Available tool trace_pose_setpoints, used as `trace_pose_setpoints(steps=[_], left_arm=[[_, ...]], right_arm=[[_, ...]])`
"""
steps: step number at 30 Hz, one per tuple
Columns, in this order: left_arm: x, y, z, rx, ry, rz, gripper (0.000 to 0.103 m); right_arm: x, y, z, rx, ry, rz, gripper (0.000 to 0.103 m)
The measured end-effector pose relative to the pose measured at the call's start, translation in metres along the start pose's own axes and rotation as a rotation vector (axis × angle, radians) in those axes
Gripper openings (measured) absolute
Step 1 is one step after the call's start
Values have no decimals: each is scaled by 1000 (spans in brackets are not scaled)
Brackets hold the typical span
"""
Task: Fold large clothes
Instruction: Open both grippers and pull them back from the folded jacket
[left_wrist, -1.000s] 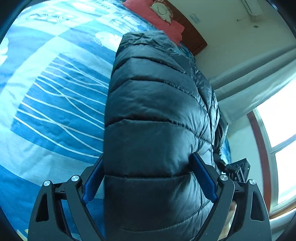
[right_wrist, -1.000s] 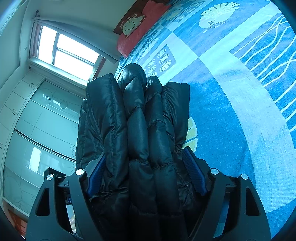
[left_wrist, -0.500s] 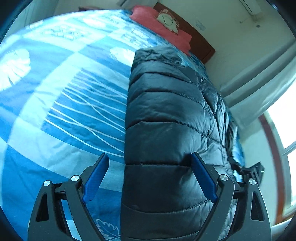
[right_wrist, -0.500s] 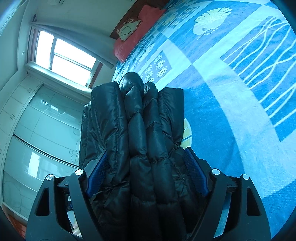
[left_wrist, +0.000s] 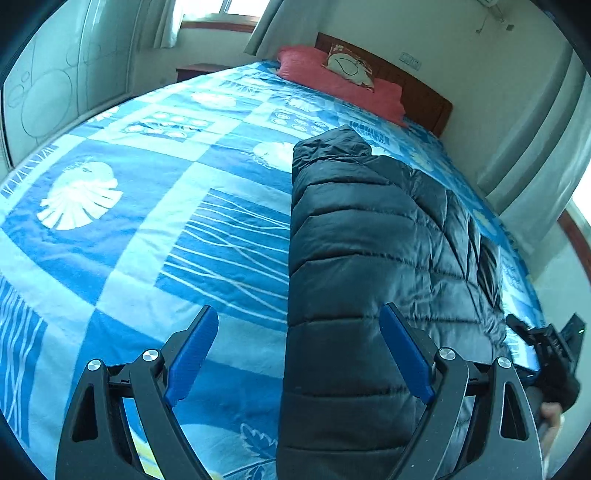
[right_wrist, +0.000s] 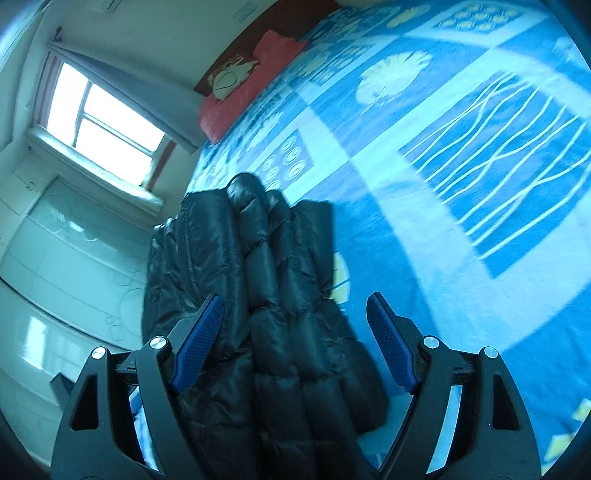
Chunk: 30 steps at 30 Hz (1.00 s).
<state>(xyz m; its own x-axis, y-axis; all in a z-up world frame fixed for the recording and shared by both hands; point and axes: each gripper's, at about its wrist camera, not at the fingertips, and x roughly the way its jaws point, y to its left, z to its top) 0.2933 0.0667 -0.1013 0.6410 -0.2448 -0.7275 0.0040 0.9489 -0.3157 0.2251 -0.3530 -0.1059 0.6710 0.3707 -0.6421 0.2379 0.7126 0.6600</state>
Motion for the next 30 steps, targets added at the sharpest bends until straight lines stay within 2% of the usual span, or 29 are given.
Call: trace_pose_setpoints(steps=[5, 10, 13, 19, 25, 30], left_arm=[[-15, -9, -16, 43, -22, 34, 88], [-41, -23, -34, 84, -67, 63, 88], [-60, -32, -47, 116, -99, 81, 88], [-88, -43, -67, 141, -121, 90, 88], [-115, -55, -81, 172, -150, 134, 88], [-135, -62, -88, 183, -172, 132, 88]], right_arm=[[-25, -4, -8, -36, -26, -143, 80], [-57, 14, -35, -168, -67, -287, 80], [-78, 30, -56, -250, -107, -343, 85], [-103, 67, -95, -381, -141, -365, 87], [-125, 102, -120, -468, -172, -370, 92], [-139, 123, -137, -537, -202, -383, 92]])
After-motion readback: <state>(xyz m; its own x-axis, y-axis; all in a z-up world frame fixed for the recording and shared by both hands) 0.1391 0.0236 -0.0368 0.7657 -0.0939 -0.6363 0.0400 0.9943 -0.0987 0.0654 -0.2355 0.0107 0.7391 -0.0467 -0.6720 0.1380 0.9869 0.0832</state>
